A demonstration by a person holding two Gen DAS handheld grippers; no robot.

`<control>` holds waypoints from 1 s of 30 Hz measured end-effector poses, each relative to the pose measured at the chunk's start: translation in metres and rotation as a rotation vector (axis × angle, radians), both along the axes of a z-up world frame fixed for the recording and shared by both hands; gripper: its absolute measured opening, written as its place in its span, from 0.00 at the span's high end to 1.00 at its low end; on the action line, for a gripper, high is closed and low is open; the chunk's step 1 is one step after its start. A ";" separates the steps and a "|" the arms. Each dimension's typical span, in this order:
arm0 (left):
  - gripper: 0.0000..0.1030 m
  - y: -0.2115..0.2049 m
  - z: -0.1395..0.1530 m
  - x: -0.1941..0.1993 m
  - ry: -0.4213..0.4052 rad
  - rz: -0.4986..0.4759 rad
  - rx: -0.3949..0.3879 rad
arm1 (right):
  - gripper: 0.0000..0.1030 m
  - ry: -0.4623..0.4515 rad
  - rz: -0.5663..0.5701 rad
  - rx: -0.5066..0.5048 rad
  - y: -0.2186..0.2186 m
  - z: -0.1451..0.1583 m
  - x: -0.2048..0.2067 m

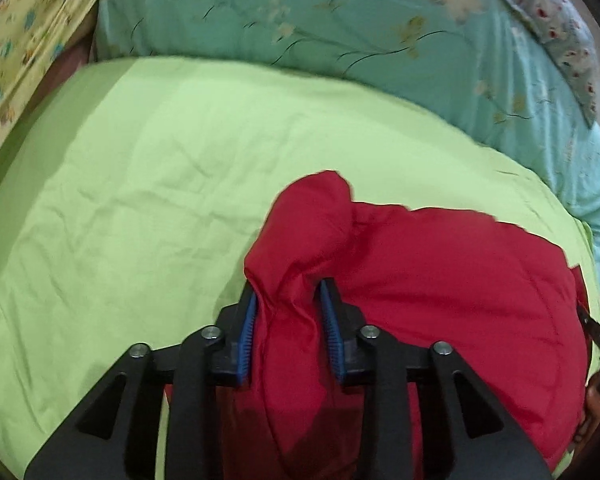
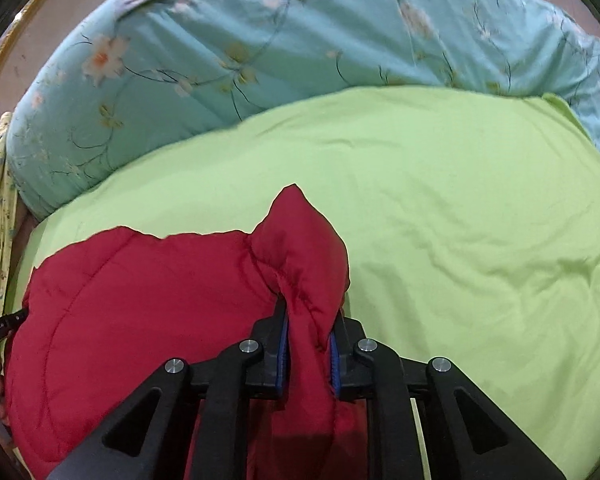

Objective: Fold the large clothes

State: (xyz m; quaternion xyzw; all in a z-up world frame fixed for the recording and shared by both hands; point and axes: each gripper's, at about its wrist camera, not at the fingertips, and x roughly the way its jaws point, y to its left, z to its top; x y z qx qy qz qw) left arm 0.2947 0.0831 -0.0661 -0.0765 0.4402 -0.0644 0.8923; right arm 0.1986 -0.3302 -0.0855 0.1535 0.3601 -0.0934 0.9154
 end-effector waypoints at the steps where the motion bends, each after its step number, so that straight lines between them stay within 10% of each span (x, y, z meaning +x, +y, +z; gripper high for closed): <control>1: 0.68 0.000 -0.001 0.001 0.007 0.004 -0.008 | 0.82 0.009 -0.001 0.007 -0.002 -0.001 0.001; 10: 0.58 0.035 0.016 -0.028 -0.045 0.067 -0.139 | 0.66 0.033 -0.011 0.056 -0.008 -0.008 0.004; 18: 0.58 0.002 0.064 -0.120 -0.195 -0.168 -0.190 | 0.65 0.037 -0.018 0.043 -0.006 -0.008 0.004; 30: 0.59 -0.056 0.007 -0.142 -0.024 -0.284 -0.127 | 0.59 -0.082 -0.042 0.067 -0.015 0.034 -0.035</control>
